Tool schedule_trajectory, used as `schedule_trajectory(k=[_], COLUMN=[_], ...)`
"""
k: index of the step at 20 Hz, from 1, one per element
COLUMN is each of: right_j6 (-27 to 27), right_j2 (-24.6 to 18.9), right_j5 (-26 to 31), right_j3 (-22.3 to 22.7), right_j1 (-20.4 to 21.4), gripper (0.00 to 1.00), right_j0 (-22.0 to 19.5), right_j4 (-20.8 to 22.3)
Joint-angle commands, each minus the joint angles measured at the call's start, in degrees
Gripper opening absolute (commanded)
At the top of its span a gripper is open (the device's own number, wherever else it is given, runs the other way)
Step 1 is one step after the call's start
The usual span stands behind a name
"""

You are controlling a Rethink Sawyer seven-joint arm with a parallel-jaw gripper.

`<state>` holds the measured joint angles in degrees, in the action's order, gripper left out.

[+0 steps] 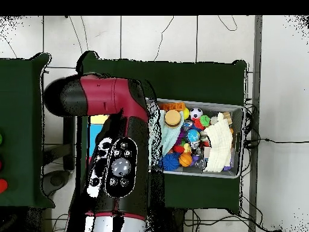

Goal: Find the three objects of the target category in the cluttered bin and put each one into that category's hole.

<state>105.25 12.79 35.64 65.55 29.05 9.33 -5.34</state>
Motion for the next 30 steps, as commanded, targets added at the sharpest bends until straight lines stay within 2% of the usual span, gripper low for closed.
schedule_trajectory(k=[1,8,15,24,30], right_j6=[11.16,5.36,8.62,6.44,6.16], right_j2=[0.06,-1.02,-0.5,-2.55,-2.55], right_j5=[1.39,4.11,1.3,0.13,-0.12], right_j3=[3.66,5.08,4.64,6.85,6.52], right_j1=[-0.94,-1.47,-3.15,-3.26,-4.2], gripper=[0.0,0.0,0.0,0.0,0.0], right_j0=[-0.38,-1.23,0.03,-1.11,-1.03], right_j4=[0.25,2.27,1.89,2.05,2.46])
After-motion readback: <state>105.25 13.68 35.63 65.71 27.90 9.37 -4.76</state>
